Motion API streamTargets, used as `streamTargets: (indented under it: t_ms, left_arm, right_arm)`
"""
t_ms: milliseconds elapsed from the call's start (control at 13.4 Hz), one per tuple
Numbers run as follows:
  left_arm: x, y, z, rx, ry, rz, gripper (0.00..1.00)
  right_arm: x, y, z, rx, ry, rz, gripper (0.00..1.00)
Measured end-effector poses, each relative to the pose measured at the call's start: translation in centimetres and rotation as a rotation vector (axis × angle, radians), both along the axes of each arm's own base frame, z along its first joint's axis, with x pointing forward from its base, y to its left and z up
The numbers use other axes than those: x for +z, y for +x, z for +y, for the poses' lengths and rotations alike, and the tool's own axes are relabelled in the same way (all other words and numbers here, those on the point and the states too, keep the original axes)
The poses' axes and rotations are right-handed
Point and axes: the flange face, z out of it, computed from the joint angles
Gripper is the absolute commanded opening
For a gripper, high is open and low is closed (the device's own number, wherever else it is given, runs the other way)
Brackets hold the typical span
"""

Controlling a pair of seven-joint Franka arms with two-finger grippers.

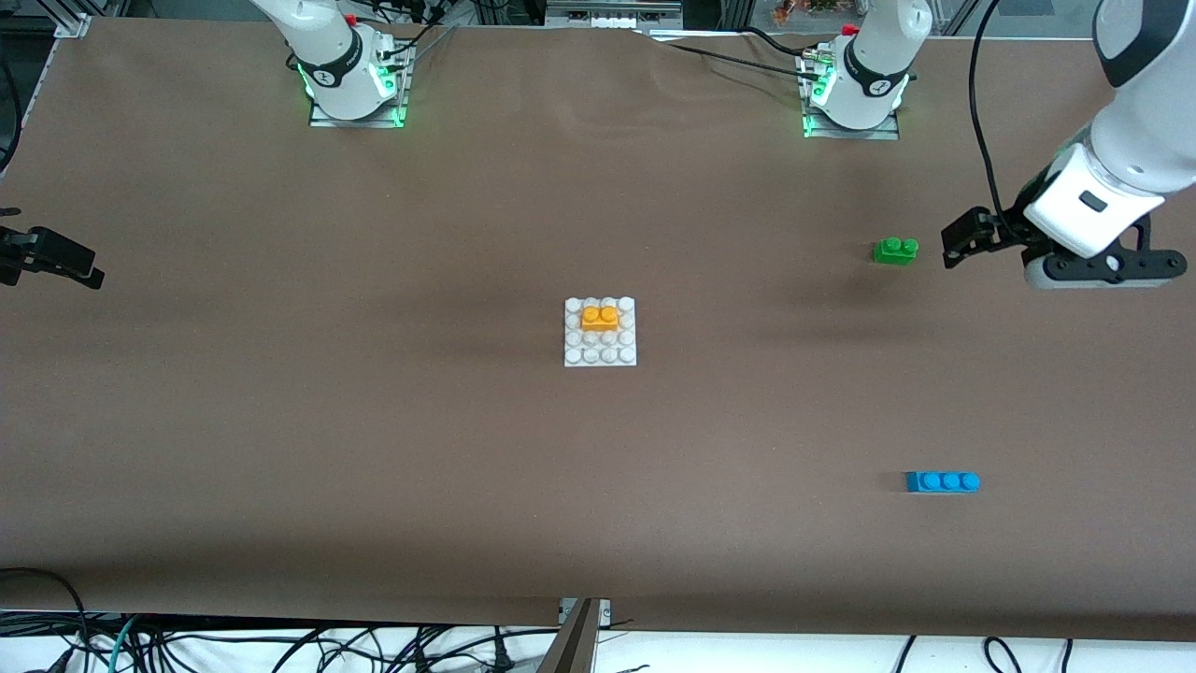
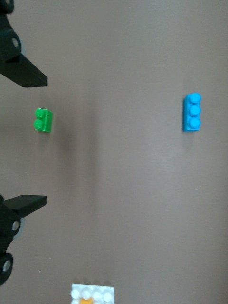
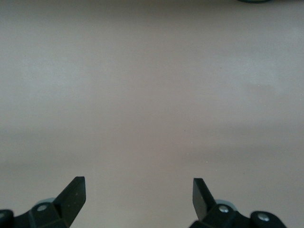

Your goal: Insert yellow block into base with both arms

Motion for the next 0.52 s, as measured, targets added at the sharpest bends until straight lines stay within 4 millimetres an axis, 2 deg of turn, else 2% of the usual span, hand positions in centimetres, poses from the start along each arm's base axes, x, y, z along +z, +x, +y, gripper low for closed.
streamTargets:
  t_ms: [149, 522]
  left_arm:
    - [0.25, -0.80, -0.05, -0.002, 0.002, -0.001, 1.00]
    - [0.84, -1.27, 0.48, 0.007, 0.004, 0.017, 1.00]
  right_arm:
    - [0.00, 0.00, -0.01, 0.000, 0.000, 0.000, 1.00]
    - [0.00, 0.00, -0.02, 0.000, 0.000, 0.000, 1.00]
